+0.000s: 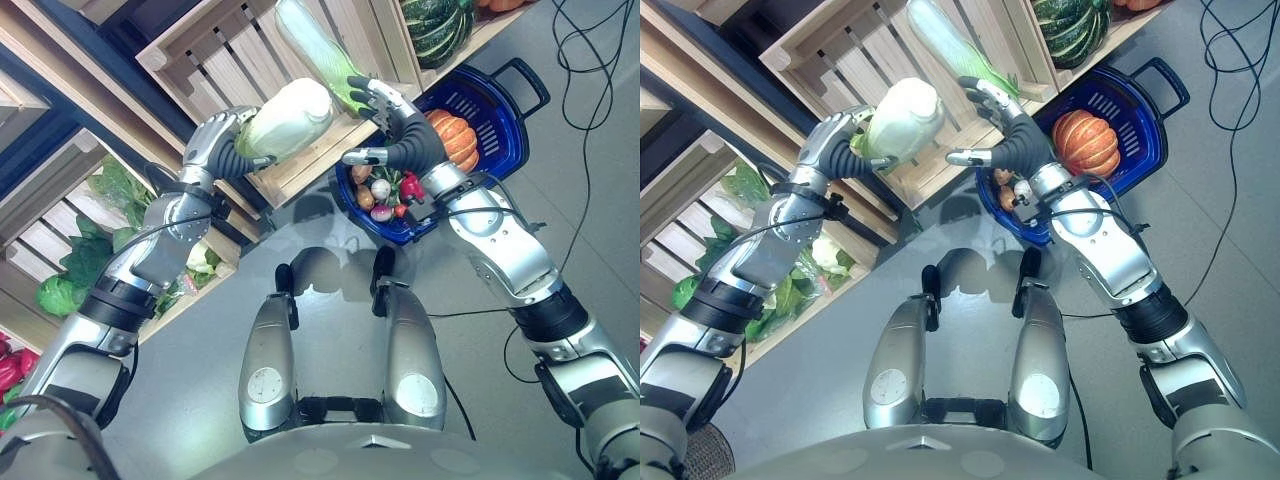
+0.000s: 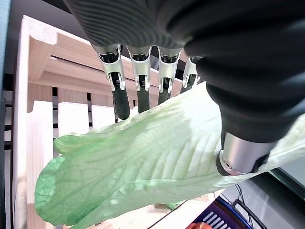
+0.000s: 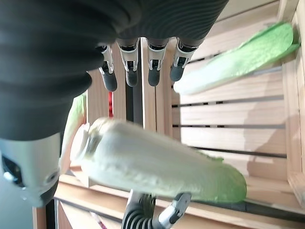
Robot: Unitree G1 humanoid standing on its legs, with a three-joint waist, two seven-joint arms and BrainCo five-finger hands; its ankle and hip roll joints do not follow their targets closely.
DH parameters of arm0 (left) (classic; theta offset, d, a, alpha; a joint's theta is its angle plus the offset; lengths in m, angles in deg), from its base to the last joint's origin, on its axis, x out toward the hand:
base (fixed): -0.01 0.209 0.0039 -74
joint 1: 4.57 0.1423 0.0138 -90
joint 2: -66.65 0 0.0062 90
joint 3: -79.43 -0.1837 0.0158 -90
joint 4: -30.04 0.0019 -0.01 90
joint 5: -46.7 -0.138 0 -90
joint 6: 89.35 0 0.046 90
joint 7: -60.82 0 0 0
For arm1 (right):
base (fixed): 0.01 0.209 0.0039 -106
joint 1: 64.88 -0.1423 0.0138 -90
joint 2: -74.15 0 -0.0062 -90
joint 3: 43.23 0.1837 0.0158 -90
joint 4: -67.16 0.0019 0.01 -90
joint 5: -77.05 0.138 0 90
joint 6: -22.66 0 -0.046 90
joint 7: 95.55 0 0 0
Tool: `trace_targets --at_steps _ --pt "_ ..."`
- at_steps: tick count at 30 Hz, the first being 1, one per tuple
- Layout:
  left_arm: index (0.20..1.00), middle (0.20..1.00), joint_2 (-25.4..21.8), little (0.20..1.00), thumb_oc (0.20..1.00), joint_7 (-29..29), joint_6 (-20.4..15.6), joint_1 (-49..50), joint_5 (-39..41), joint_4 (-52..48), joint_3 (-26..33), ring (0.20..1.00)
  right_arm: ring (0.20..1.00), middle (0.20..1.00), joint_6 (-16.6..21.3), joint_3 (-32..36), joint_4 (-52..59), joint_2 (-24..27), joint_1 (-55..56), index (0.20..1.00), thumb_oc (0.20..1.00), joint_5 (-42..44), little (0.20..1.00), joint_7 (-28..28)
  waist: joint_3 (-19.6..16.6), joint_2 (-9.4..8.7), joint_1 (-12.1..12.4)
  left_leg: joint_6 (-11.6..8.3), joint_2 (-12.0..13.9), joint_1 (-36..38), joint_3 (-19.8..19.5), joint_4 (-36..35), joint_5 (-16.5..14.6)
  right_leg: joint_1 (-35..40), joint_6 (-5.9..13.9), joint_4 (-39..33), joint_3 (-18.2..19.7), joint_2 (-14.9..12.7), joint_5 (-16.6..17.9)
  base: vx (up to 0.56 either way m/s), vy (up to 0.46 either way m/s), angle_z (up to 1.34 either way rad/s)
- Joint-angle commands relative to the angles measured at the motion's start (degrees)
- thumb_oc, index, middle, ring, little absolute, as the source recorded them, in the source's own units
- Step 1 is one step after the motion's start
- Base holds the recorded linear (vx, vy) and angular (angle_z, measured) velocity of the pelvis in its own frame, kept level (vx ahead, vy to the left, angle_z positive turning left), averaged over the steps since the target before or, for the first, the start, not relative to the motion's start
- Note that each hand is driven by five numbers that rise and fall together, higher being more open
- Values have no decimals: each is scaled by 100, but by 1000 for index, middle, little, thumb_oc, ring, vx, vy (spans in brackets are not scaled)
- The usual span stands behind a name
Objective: Pick up fruits and vegetables into the basket
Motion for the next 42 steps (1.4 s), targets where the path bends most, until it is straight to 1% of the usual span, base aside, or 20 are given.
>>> trace_targets --at_steps 1,7,14,18,22,26,27,28,29,30,32,34,37,39,40,41,42 --pt "200 200 -132 200 200 171 -56 -295 -551 -794 -196 200 1000 1000 100 -134 374 -323 -333 1000 1000 83 1000 -256 -459 -298 48 376 -195 -58 394 -284 140 699 417 -329 183 -55 -492 0 0 0" --pt "200 200 10 200 200 220 165 -494 -802 -799 -472 200 1000 1000 36 -306 231 -430 -369 1000 1000 104 1000 -474 -459 -334 36 368 -186 41 411 -327 108 812 439 -416 185 -72 -469 0 0 0" --pt "200 200 243 200 200 276 292 -577 -830 -805 -673 200 1000 1000 17 -414 20 -620 -302 1000 1000 179 1000 -702 -461 -340 24 367 -181 82 419 -320 72 868 456 -462 183 -104 -454 0 0 0" --pt "200 200 426 200 200 248 325 -605 -900 -884 -792 200 1000 1000 -1 -508 -70 -726 -268 1000 1000 392 1000 -601 -435 -354 21 372 -188 81 419 -294 43 883 464 -472 175 -125 -450 -2 4 2" --pt "200 200 490 200 200 232 348 -683 -852 -909 -874 200 1000 1000 -55 -637 -93 -785 -327 1000 1000 535 1000 -505 -421 -360 32 377 -198 86 421 -293 39 893 467 -480 168 -130 -445 0 0 0" --pt "200 200 576 200 200 107 352 -750 -765 -930 -948 200 1000 1000 -21 -715 -117 -869 -403 1000 1000 626 1000 -445 -424 -367 66 379 -203 93 414 -307 38 917 469 -494 145 -140 -447 0 0 0" --pt "200 200 602 200 200 40 375 -749 -759 -946 -968 200 915 915 45 -712 -116 -886 -419 915 915 653 915 -393 -417 -370 76 380 -207 99 407 -308 33 925 469 -500 134 -142 -442 0 0 0" --pt "200 200 619 200 200 -12 393 -743 -735 -949 -987 200 514 514 116 -712 -99 -896 -431 514 514 668 514 -363 -415 -372 79 383 -211 106 402 -309 28 934 472 -506 128 -144 -440 -1 -32 1" --pt "200 200 641 200 200 -63 406 -733 -756 -949 -1012 200 200 200 223 -716 -64 -913 -458 200 200 707 200 -294 -418 -376 88 383 -214 120 399 -322 26 956 477 -530 115 -147 -433 0 0 0" --pt "200 200 647 200 200 -96 425 -721 -772 -947 -1035 200 200 200 309 -717 -14 -918 -469 200 200 723 200 -244 -417 -377 90 383 -217 126 396 -328 27 967 479 -538 109 -147 -431 0 0 0" --pt "200 200 679 200 200 -144 428 -679 -781 -931 -1072 200 200 200 364 -712 73 -933 -523 200 200 817 200 -195 -423 -372 103 380 -218 121 396 -318 29 961 482 -541 104 -153 -423 0 0 0" --pt "200 200 698 200 200 -145 438 -610 -799 -936 -1071 200 200 200 308 -703 139 -937 -563 200 200 813 200 -153 -414 -356 115 384 -220 123 389 -314 23 976 479 -556 99 -150 -422 0 0 0" --pt "200 200 704 200 200 -1 489 -516 -853 -907 -1091 200 200 200 78 -712 232 -919 -539 200 200 739 200 -196 -421 -351 121 384 -221 123 379 -333 24 964 486 -546 104 -142 -432 -5 -5 2" --pt "200 200 696 200 200 22 560 -479 -894 -867 -1096 200 200 200 98 -674 204 -852 -519 200 200 575 200 -240 -402 -363 124 391 -208 116 386 -325 28 957 477 -530 91 -135 -437 -22 -24 7" --pt "278 278 670 278 278 48 565 -459 -838 -837 -1092 278 200 200 132 -629 183 -813 -506 200 200 485 200 -264 -401 -370 122 388 -202 117 388 -327 29 954 475 -521 83 -128 -441 -25 -30 6" --pt "627 627 654 627 627 113 580 -414 -811 -817 -1070 627 200 200 211 -561 179 -749 -479 200 200 372 200 -299 -391 -382 116 388 -189 115 396 -329 31 954 471 -517 74 -120 -444 -26 -33 4" --pt "1000 1000 650 1000 1000 136 608 -390 -792 -802 -1055 1000 200 200 278 -498 179 -708 -457 200 200 281 200 -334 -384 -391 110 387 -182 113 397 -333 33 948 468 -513 69 -111 -444 -28 -34 3"
